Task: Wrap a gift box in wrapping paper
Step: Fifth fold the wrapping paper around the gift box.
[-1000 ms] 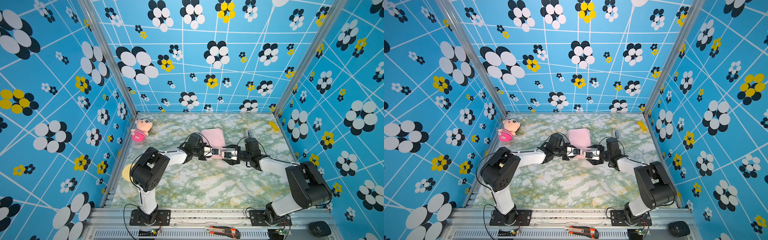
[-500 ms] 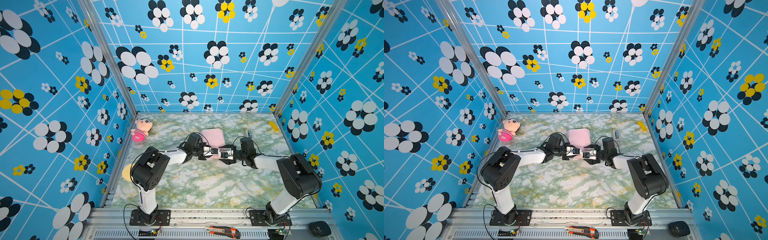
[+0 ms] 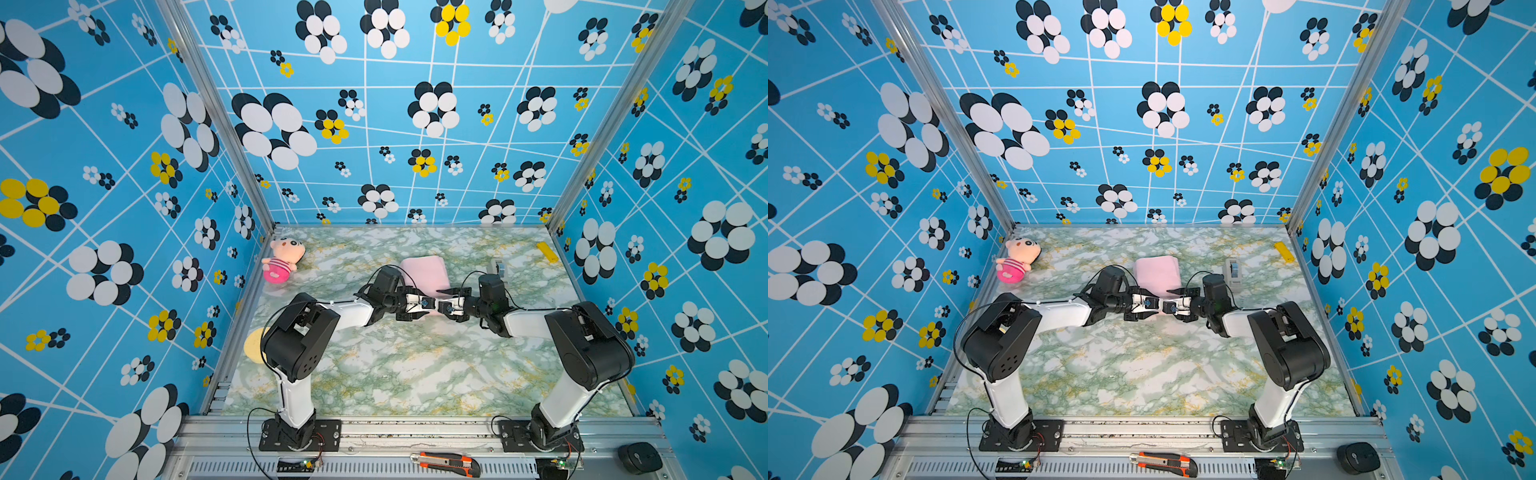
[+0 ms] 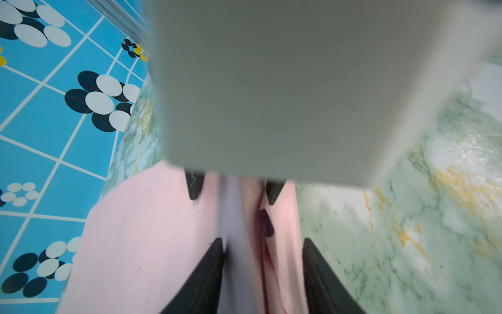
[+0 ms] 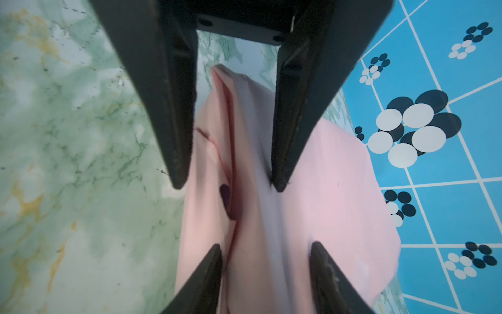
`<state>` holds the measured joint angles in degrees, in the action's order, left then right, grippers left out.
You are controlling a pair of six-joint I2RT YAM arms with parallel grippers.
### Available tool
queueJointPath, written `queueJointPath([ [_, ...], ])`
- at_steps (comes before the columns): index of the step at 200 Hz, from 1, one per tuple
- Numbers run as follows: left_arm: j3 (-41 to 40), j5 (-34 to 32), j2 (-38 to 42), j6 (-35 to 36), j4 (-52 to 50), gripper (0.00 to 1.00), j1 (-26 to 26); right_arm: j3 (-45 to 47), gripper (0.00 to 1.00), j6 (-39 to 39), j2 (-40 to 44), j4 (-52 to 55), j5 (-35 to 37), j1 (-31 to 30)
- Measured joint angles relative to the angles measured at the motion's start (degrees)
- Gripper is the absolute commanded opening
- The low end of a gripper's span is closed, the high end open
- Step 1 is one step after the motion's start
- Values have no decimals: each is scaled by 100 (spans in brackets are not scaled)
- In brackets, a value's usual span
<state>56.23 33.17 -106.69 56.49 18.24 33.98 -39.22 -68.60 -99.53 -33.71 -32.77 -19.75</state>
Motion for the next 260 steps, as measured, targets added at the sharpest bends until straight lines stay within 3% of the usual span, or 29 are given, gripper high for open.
queueJointPath([
  [40,-212,-164,0,-33,361,67,17,-7,45,11,0,-2,11,4],
  [99,-590,-673,28,-251,1054,92,26,-37,43,20,0,4,37,7],
  [137,-699,-885,26,-472,1325,95,20,-37,42,22,0,4,55,4],
  [200,-695,-1132,-251,-863,2061,85,17,-59,42,24,0,11,120,55],
  [232,-529,-1259,-487,-935,2271,67,22,-70,41,24,0,24,96,63],
  [260,-505,-1266,-518,-960,2365,57,22,-79,42,44,0,24,63,66],
])
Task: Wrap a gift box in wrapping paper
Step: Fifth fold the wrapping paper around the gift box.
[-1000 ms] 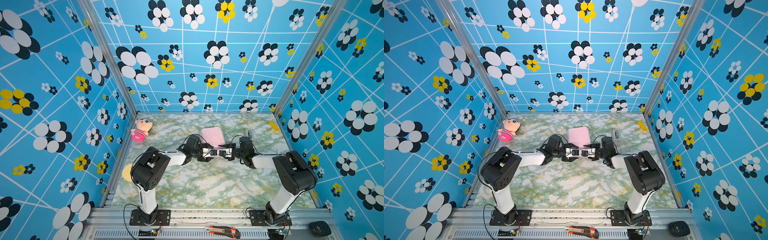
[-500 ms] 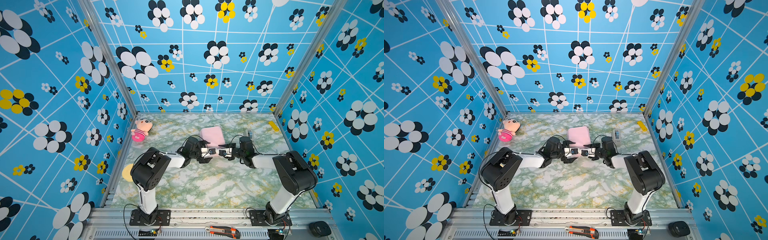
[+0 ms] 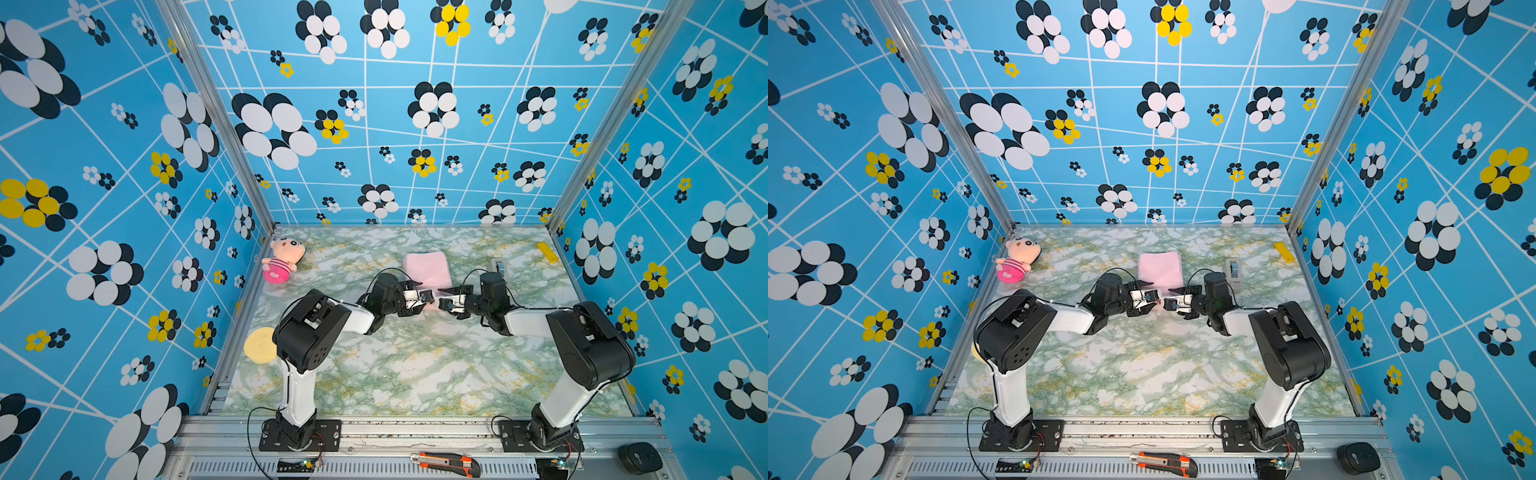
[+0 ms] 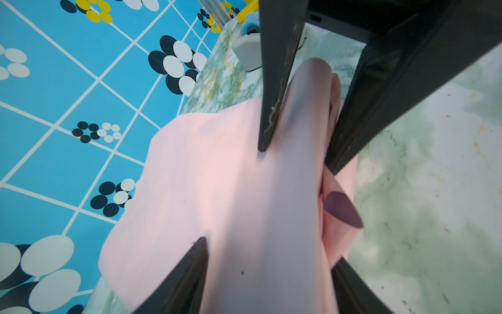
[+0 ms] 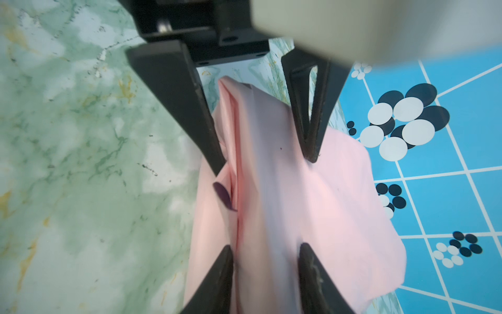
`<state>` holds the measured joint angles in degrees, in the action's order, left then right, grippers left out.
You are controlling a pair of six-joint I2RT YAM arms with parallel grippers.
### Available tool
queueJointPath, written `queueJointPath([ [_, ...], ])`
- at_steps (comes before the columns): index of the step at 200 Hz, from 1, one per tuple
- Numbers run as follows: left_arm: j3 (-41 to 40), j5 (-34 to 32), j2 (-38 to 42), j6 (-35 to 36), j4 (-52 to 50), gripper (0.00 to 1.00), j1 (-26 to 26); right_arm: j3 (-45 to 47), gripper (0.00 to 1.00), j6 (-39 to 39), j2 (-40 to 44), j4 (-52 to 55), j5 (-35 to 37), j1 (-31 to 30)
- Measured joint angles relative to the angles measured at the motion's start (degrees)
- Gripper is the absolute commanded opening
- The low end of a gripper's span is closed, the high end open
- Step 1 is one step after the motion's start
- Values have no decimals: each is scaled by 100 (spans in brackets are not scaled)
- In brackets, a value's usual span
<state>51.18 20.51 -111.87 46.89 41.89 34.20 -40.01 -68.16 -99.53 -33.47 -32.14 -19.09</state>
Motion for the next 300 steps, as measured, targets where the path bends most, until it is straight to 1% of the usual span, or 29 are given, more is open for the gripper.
queueJointPath([
  [24,0,2,0,2,28,51,-2,-2,44,85,0,-2,-15,0],
  [47,0,4,0,7,42,49,-2,17,54,256,4,-7,-24,0],
  [57,0,2,0,20,39,49,0,72,58,435,44,-24,20,-2],
  [67,0,2,0,24,39,49,7,155,59,616,122,-31,66,-2],
  [80,2,4,0,24,39,49,4,293,61,1043,334,-20,179,2],
  [100,4,9,2,24,33,49,4,402,60,2068,907,164,398,92],
  [121,26,28,2,24,-7,49,4,251,60,3482,1650,638,719,367],
  [131,44,44,2,26,-35,49,4,24,60,4240,1932,1060,964,568],
  [144,68,57,2,26,-81,49,0,-374,59,5040,2140,1657,1268,813],
  [155,92,68,2,26,-118,49,0,-787,55,5672,2210,2295,1471,1034],
  [171,116,74,2,26,-162,49,0,-1248,51,6500,2210,3062,1574,1451],
  [178,118,85,2,26,-166,49,0,-1377,49,6850,2186,3399,1545,1681],
  [199,122,92,2,26,-181,49,-2,-1611,39,7672,1897,4179,1388,2332],
  [214,144,105,7,26,-225,49,-2,-1878,38,8050,1440,4758,1244,2721],
  [227,146,109,11,26,-251,49,-2,-2210,38,8185,962,5248,1113,2920],
  [247,151,111,20,26,-269,49,-2,-2588,40,8325,376,5661,728,3126],
  [273,160,114,22,35,-291,49,-2,-2787,39,8360,-4,5814,236,3314],
  [300,188,140,24,70,-350,49,-7,-3464,39,8188,-584,5989,-177,3333],
])
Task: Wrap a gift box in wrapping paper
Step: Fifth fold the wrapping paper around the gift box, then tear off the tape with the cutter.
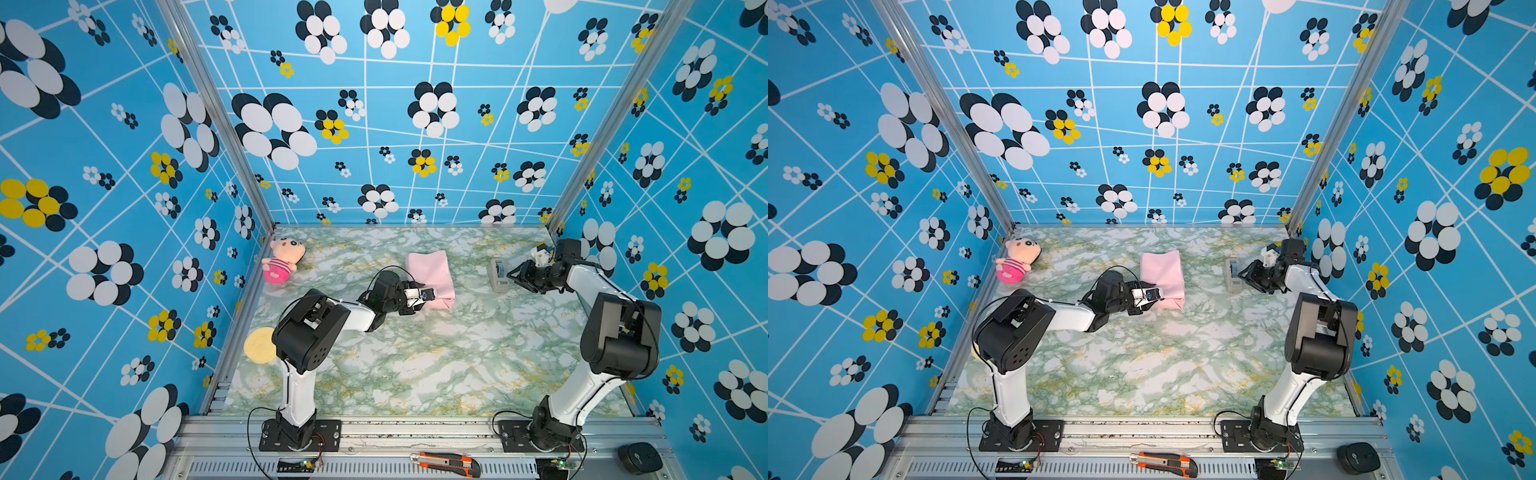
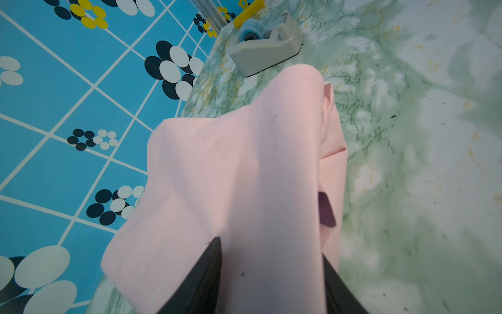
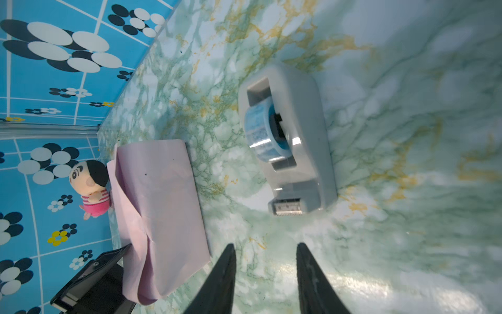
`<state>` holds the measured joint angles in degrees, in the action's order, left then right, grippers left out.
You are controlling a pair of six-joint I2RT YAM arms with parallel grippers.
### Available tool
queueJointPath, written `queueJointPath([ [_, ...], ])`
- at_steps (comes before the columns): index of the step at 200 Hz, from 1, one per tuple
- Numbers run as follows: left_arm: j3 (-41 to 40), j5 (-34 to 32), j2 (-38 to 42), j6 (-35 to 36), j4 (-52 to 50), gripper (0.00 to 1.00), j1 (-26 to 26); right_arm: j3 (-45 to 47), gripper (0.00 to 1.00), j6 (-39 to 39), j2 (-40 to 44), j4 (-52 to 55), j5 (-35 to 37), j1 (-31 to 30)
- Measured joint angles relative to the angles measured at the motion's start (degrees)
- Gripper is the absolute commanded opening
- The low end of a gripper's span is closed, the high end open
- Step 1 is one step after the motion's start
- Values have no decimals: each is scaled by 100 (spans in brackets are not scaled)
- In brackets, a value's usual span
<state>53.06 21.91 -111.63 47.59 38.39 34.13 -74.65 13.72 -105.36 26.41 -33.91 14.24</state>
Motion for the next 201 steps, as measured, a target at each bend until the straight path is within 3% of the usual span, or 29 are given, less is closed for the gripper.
queueJointPath([
  [58,28,17,0,0,-55,49,0,-592,40,-382,-817,92,-264,-7],
  [104,33,17,0,0,-63,49,0,-610,37,-557,-986,210,-348,0],
  [201,33,17,0,0,-66,49,0,-817,20,-629,-1307,181,-621,9],
])
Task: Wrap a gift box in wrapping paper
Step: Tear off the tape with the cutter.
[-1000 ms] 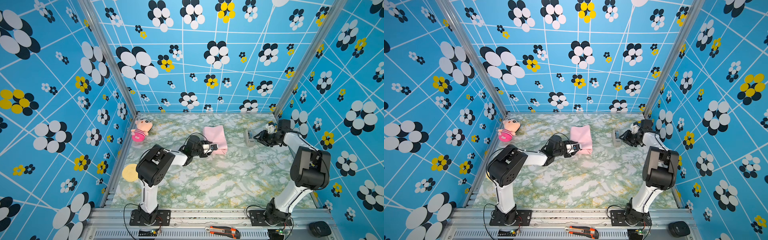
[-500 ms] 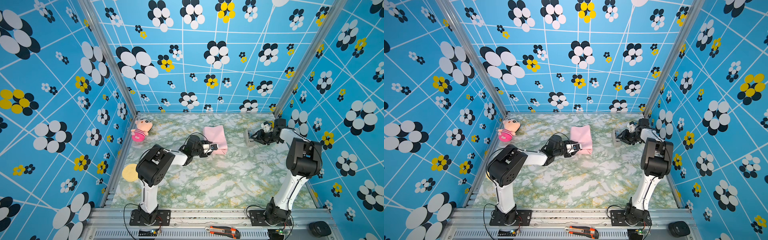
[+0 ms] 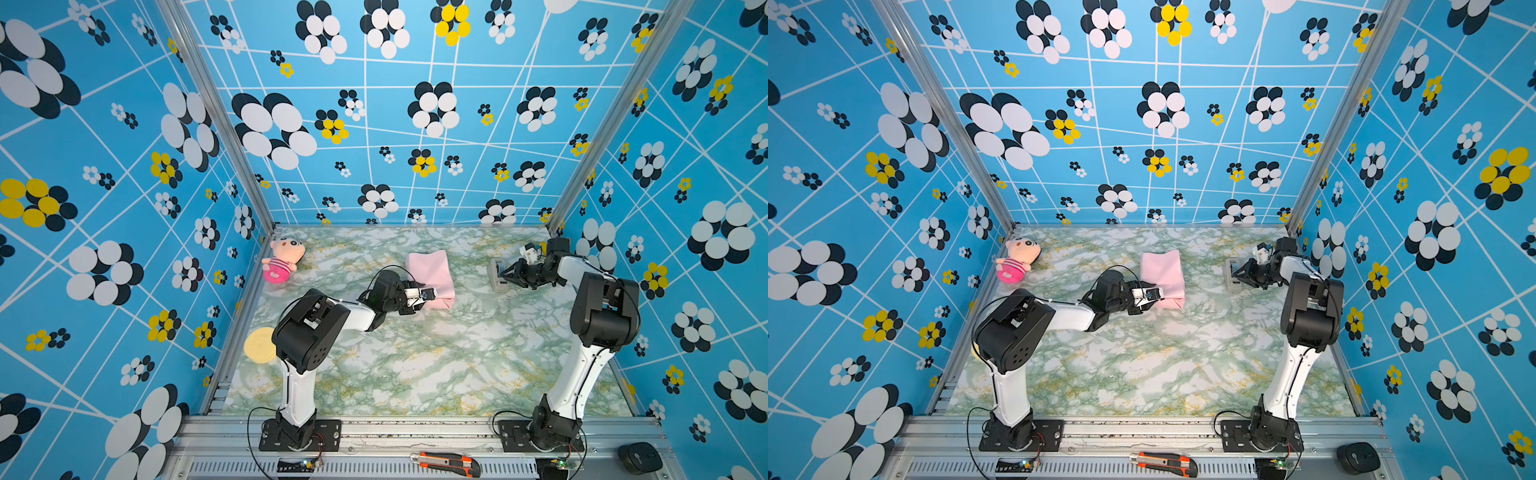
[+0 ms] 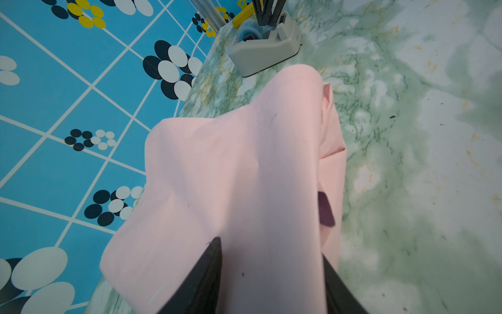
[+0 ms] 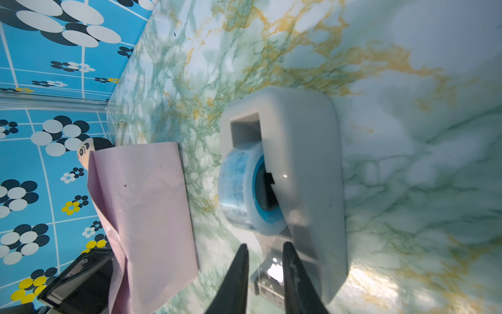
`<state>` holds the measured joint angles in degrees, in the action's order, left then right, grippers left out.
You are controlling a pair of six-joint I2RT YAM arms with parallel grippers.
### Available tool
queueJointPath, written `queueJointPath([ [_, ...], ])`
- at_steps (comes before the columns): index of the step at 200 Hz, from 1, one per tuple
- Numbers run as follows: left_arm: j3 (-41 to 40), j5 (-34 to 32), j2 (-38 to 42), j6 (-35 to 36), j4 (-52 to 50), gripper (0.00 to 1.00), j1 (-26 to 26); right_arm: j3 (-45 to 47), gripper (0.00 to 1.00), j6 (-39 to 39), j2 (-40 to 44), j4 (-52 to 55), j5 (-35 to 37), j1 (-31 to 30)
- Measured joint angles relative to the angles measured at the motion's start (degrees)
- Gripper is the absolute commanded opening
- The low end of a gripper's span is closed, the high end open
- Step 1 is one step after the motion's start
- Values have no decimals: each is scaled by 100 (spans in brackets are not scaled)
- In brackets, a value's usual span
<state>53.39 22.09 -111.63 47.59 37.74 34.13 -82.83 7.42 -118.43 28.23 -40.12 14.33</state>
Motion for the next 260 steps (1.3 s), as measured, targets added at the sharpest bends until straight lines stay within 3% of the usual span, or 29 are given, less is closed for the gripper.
queueJointPath([
  [22,0,0,0,2,2,48,0,-4,16,-15,-11,42,-55,0],
  [68,0,0,0,11,0,48,0,-4,0,-52,-11,94,-61,20],
  [123,4,15,0,44,-2,48,0,9,0,76,55,136,-170,50],
  [204,4,17,0,46,-4,48,0,345,0,275,953,398,-479,142],
  [229,4,17,0,48,-4,48,0,409,37,256,1005,507,-306,157],
  [260,4,22,0,66,-4,48,0,251,42,87,839,588,-221,157],
])
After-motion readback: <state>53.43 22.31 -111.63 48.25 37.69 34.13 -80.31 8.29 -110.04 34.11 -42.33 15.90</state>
